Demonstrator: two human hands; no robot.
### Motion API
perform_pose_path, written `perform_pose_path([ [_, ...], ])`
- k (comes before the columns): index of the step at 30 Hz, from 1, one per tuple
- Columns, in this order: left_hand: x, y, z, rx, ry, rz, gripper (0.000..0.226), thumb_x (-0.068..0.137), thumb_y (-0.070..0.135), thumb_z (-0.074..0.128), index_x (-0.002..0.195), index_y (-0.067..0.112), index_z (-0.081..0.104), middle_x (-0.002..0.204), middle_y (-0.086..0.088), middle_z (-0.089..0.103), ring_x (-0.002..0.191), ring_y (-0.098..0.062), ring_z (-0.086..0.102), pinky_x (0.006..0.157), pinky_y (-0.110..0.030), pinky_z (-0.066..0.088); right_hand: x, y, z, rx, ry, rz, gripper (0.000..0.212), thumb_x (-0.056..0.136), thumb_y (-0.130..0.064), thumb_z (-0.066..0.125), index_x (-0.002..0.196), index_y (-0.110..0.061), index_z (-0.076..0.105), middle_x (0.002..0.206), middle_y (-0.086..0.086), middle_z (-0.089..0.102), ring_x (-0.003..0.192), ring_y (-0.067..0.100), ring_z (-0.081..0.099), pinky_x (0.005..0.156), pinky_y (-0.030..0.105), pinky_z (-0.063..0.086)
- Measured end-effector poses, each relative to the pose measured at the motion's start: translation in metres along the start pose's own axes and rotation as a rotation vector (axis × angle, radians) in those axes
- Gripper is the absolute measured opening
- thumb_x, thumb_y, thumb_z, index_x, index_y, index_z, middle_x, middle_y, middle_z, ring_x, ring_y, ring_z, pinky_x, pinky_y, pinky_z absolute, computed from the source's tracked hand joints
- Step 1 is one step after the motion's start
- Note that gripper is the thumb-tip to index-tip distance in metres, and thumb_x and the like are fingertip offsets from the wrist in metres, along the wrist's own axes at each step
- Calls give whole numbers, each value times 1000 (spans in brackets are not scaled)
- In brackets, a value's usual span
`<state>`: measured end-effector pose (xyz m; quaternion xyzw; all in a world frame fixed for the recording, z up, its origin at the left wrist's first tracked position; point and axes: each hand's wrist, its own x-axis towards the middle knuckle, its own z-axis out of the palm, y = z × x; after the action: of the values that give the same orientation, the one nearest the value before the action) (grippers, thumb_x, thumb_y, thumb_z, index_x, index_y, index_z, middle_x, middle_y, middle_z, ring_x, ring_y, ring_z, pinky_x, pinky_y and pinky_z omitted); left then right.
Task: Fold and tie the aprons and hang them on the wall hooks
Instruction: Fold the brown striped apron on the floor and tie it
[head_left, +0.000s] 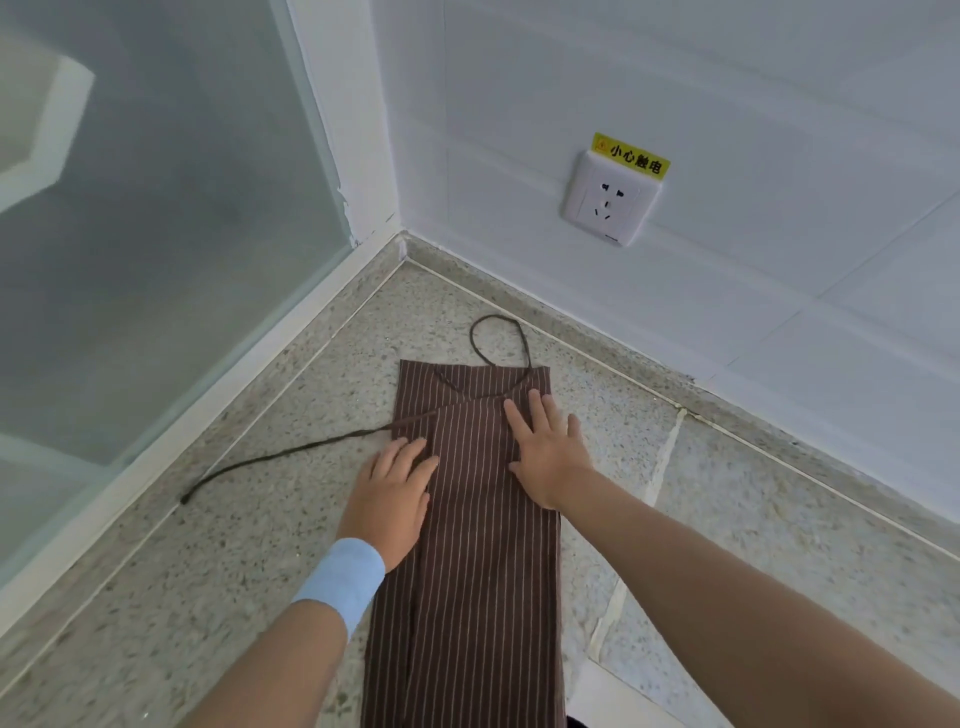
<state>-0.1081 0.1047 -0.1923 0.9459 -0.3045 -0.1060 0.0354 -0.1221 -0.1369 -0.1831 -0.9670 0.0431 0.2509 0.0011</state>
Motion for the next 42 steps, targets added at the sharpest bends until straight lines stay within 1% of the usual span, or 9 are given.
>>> perform_pose_path([
  [8, -64, 41, 42, 3, -127, 98, 58, 90, 46, 38, 143, 24, 49, 152, -3, 42, 138, -24, 43, 116, -42, 31, -116, -50, 89, 202, 243, -92, 67, 95, -34, 33, 157, -10, 21, 164, 15, 17, 151, 32, 18, 115, 51, 34],
  [12, -89, 48, 45, 29, -156, 108, 71, 78, 46, 73, 142, 24, 50, 151, -5, 45, 138, -25, 43, 111, -45, 21, -135, -33, 118, 108, 178, -151, 68, 101, -45, 28, 158, -12, 11, 166, 12, -1, 153, 29, 3, 118, 49, 29],
  [16, -123, 63, 41, 16, -70, 270, 48, 79, 40, 71, 125, 28, 62, 136, 2, 57, 126, -21, 52, 104, -40, 44, -145, -25, 89, -99, 103, -153, 74, 105, -33, 36, 157, -14, -13, 159, 15, -29, 149, 32, -21, 124, 51, 2],
  [23, -167, 94, 45, 21, -394, 87, 105, 81, 73, 51, 155, 31, -10, 160, 6, -24, 149, -25, -21, 121, -49, -6, -214, -13, 110, -280, 82, -300, 100, 91, -29, 65, 157, -24, -10, 162, 18, -21, 151, 36, -12, 123, 51, 5],
  [29, -190, 116, 39, -93, -406, 45, 105, 77, 71, 58, 156, 34, 1, 163, 6, -10, 150, -21, -9, 122, -45, 2, -260, -2, 144, -336, 78, -285, 97, 96, -28, 57, 155, -30, -20, 158, 16, -31, 150, 32, -19, 122, 53, 1],
  [31, -196, 124, 34, -188, -390, 35, 99, 75, 69, 61, 155, 35, 13, 161, 7, 8, 148, -19, 7, 120, -42, 15, -264, -9, 146, -285, 96, -363, 79, 92, -25, 64, 156, -25, 17, 165, 17, -8, 153, 32, -2, 120, 54, 4],
  [34, -204, 131, 25, -273, -420, 54, 99, 69, 71, 66, 151, 35, 23, 152, 12, 24, 140, -15, 23, 114, -40, 30, -270, -17, 142, -240, 163, -444, 38, 73, -31, 81, 109, -25, 70, 147, 12, 50, 138, 31, 45, 114, 54, 33],
  [40, -219, 137, -2, -349, -509, -1, 118, 57, 69, 76, 152, 33, 15, 149, 15, 29, 137, -16, 38, 108, -36, 41, -278, -21, 109, 379, 324, -286, 15, 97, -30, 54, 97, -18, 63, 99, 0, 68, 101, 17, 62, 112, 36, 33],
  [42, -218, 129, -11, -375, -504, -31, 91, 66, 57, 75, 142, 33, 31, 135, 12, 50, 120, -17, 55, 99, -37, 49, -285, -19, 90, 542, 366, -189, 17, 99, -31, 54, 96, -15, 59, 87, 4, 68, 84, 20, 62, 91, 35, 47],
])
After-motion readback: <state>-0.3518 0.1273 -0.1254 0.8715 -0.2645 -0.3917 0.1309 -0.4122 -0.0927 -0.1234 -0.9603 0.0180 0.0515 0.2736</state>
